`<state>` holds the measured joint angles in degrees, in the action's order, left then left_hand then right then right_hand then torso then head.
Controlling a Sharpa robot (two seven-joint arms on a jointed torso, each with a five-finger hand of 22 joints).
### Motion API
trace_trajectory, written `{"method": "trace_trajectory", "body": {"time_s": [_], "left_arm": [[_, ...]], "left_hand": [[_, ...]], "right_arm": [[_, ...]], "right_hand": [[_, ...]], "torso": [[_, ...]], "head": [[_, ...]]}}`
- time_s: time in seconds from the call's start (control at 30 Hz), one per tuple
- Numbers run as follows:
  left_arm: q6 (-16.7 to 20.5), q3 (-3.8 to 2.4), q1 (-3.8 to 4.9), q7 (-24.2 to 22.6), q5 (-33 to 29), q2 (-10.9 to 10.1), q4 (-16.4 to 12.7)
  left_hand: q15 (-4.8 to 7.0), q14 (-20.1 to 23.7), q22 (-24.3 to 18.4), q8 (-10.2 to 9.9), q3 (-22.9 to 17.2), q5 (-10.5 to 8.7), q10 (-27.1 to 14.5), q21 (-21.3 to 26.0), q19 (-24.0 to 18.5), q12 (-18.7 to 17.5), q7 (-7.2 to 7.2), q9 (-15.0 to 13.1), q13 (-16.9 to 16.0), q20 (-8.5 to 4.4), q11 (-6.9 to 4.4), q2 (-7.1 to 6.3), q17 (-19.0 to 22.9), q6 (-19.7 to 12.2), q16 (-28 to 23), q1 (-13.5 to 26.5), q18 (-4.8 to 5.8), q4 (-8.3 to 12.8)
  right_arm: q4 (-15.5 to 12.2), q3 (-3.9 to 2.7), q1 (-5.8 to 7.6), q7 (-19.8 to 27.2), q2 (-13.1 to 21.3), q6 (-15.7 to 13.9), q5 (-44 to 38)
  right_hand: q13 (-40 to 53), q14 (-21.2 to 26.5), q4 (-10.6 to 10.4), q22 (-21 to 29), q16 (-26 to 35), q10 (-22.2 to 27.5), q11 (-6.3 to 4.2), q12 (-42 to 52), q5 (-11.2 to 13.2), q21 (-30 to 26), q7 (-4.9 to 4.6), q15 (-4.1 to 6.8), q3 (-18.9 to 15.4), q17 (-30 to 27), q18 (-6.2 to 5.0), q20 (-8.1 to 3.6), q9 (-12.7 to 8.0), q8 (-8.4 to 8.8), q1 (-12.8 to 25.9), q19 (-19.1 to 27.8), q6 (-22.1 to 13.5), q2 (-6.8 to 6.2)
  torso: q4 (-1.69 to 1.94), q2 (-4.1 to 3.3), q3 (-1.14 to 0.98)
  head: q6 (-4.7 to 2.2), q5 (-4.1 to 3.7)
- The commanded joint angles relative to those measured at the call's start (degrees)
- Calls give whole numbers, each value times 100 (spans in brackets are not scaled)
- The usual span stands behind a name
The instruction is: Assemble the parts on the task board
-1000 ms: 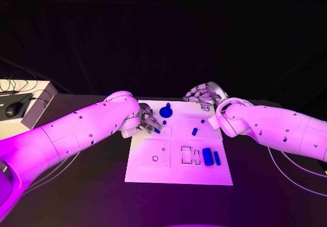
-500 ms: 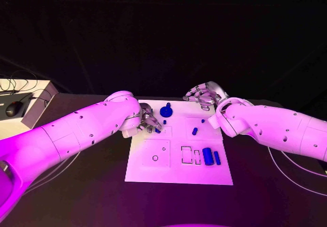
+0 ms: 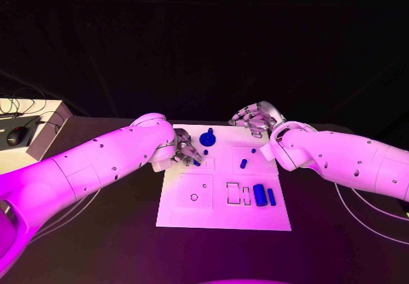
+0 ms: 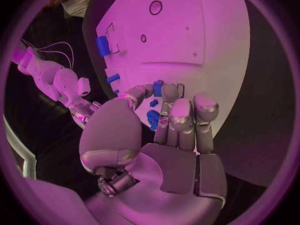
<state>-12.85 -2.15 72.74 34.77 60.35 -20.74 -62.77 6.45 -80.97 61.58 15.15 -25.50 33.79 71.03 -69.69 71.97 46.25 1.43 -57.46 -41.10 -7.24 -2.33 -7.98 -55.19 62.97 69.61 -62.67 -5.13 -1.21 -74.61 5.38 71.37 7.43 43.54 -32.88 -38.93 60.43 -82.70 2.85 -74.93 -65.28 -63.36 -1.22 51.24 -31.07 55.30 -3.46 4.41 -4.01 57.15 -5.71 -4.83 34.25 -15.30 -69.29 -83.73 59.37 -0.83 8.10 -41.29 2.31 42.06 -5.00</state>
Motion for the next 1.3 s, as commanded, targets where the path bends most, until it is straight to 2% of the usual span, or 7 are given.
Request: {"method": "trace_trajectory", "body": {"time_s": [0.03,0.5,0.6,0.9,1.13,1.3], "left_arm": [[-272,10,-18,-8,24,18,-8],[-221,13,-20,-19,41,56,12],[-163,16,-27,-22,42,76,29],[-43,22,-39,-42,38,121,59],[-73,25,-42,-48,10,154,73],[-117,29,-43,-37,-10,165,81]], "left_hand": [[10,7,24,-56,-710,19,179,-33,30,-43,-99,47,-7,-6,-179,56,-8,153,21,-146,50,775],[11,3,55,-75,-635,25,199,-28,37,-50,-110,87,-20,-6,-184,42,-16,193,35,-178,59,741],[13,-1,61,-60,-496,15,217,-14,41,-46,-129,84,-41,-11,-195,106,-27,213,49,-194,66,700],[22,-9,94,-50,-396,-3,258,-19,65,-40,-161,87,-58,-14,-208,168,-45,253,73,-195,77,681],[34,-13,140,-70,-177,-10,335,-22,98,-50,-199,94,-67,-28,-230,257,-71,345,106,-224,99,690],[45,-12,167,-80,-126,-4,402,-29,117,-60,-221,102,-62,-36,-248,262,-61,414,102,-243,110,711]], "right_arm": [[-12,-2,1,46,3,73,-48],[-18,-2,1,44,4,75,-48],[-20,-2,2,43,3,77,-48],[-28,-2,6,40,7,80,-48],[-31,-2,10,36,8,86,-48],[-31,-2,11,34,8,91,-48]], "right_hand": [[9,-25,-13,-718,21,-40,18,-35,-14,-18,12,34,19,-6,36,-68,6,33,60,-396,38,15],[9,-25,-13,-718,21,-40,18,-35,-14,-18,12,34,19,-6,36,-68,6,33,60,-396,38,15],[9,-25,-13,-718,21,-40,18,-35,-14,-18,12,34,19,-6,36,-68,6,33,60,-396,38,15],[1,-25,-13,-715,29,-41,15,-54,-13,-33,16,36,18,-10,36,-70,11,39,61,-395,46,18],[1,-25,-13,-715,29,-41,15,-54,-13,-33,16,36,18,-10,36,-70,11,39,61,-395,46,18],[1,-25,-13,-715,29,-41,15,-54,-13,-33,16,36,18,-10,36,-70,11,39,61,-395,46,18]], "torso": [[-2,-1,1],[2,-5,3],[-3,-6,3],[2,-10,-1],[-1,-7,3],[3,1,2]], "head": [[4,-5],[4,-12],[3,-16],[9,-31],[23,-43],[40,-47]]}}
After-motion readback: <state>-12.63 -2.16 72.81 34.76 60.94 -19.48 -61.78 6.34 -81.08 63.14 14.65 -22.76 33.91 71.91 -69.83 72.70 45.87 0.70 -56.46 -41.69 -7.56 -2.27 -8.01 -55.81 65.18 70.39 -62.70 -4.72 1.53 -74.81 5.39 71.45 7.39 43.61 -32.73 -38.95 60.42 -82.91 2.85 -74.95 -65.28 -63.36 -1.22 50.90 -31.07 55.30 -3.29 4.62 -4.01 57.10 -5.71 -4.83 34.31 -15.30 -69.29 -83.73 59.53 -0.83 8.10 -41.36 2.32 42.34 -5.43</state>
